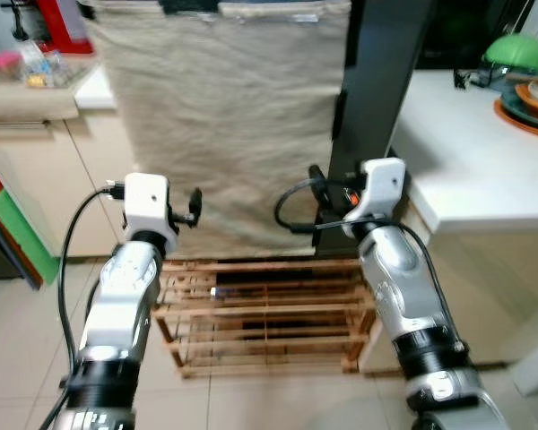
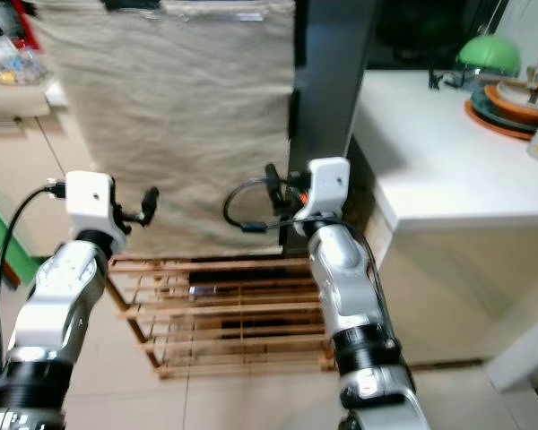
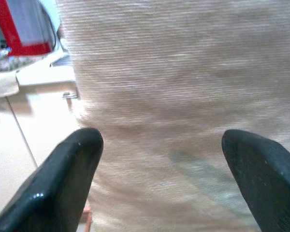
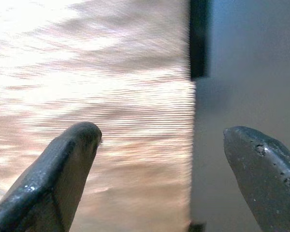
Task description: Restocking fridge
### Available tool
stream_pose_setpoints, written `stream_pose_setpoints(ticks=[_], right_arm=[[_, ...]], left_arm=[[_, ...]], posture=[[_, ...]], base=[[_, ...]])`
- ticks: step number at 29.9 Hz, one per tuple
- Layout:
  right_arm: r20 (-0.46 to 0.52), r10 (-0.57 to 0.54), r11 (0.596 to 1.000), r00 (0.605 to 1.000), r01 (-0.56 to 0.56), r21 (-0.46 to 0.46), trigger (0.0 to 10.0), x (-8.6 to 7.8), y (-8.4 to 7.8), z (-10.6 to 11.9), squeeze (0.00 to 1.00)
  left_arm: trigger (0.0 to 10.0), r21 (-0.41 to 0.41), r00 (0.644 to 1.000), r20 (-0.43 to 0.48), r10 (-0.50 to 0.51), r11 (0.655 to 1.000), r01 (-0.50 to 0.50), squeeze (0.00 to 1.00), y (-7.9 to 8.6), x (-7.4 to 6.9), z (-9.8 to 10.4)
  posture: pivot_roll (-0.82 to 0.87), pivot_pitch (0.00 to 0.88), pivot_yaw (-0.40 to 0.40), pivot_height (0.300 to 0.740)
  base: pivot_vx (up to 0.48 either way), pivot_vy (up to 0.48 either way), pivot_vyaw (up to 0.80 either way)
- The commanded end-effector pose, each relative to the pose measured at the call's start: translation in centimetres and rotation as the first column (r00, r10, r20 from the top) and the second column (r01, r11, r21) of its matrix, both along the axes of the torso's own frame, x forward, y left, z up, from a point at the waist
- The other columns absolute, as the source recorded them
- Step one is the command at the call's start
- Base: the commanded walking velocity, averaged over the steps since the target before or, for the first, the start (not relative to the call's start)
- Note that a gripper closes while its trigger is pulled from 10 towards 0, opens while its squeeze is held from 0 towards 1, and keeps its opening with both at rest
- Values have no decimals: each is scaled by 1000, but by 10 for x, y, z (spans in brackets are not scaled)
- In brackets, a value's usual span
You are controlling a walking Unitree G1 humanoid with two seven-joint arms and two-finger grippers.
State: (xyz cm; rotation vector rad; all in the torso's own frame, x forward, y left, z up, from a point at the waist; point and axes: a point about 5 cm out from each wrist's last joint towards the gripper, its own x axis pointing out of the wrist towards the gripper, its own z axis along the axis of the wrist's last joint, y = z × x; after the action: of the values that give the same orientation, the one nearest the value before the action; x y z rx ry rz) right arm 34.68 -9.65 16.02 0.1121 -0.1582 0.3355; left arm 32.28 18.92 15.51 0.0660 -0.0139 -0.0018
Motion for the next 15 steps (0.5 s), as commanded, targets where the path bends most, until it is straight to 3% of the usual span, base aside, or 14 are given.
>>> stream_pose_setpoints(ticks=[1,6,15], right_arm=[[-6,-32,999,999,32,-14,10000,0,-13,0,0],[-23,-26,999,999,26,-22,10000,-1,-12,-4,0],[-46,-40,998,998,38,-43,10000,-3,-15,-14,0]], left_arm=[[10000,-47,999,-28,-20,999,19,0,-4,0,-4],[10000,-90,996,-84,-5,996,-3,0,2,-2,-14],[10000,-99,995,-96,-19,995,9,0,4,-5,-20]], posture=[[-57,0,34,740],[-54,0,32,740],[-53,0,30,740]], base=[[0,480,-781],[0,480,-786],[0,480,-787]])
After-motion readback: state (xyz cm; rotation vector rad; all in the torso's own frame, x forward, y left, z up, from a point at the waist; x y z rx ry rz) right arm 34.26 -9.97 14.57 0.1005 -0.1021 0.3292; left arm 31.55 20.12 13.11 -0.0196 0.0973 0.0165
